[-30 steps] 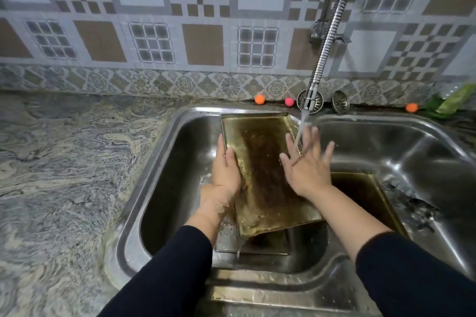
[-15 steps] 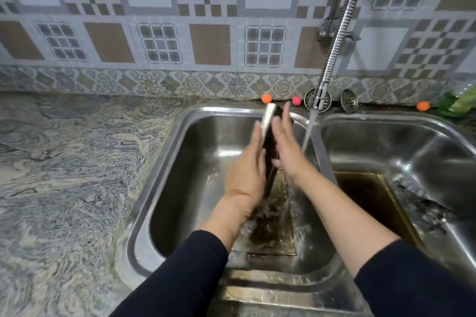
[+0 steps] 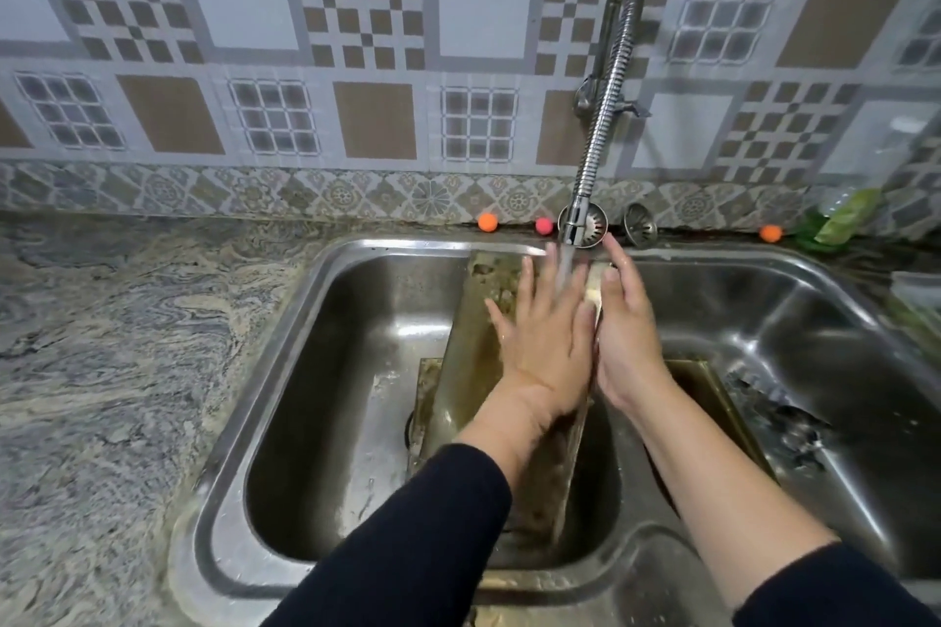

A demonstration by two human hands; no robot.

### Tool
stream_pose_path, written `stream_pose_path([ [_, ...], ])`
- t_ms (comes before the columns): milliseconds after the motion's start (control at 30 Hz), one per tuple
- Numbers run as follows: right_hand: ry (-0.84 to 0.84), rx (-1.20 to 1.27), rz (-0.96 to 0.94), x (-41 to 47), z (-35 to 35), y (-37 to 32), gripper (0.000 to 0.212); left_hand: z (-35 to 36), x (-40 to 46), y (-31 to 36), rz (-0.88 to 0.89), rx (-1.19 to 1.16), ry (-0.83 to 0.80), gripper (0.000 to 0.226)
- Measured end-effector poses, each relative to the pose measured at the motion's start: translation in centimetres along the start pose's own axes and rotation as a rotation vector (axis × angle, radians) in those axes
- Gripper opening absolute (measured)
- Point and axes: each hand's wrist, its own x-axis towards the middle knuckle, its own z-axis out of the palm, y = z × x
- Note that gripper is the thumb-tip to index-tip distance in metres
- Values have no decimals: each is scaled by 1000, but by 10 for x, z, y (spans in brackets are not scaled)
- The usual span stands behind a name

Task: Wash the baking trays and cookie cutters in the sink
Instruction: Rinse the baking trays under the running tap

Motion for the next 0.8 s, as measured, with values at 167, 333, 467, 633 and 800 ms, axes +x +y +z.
stream_pose_path([
  [167, 23, 5, -26, -9, 3, -8, 38, -25, 30, -34, -227, -44, 82, 50],
  [333, 86, 38, -44, -1, 4, -20, 39, -32, 10, -67, -349, -172, 74, 50],
  [467, 101, -10, -101, 7, 10, -29, 41, -22, -8, -69, -345, -106, 126, 54],
  [633, 256, 18, -122, 23, 12, -32, 38, -5, -31, -59, -134, -23, 26, 68],
  [800, 431, 42, -162, 36, 2, -38, 34, -2, -49, -54, 42, 24, -142, 84],
])
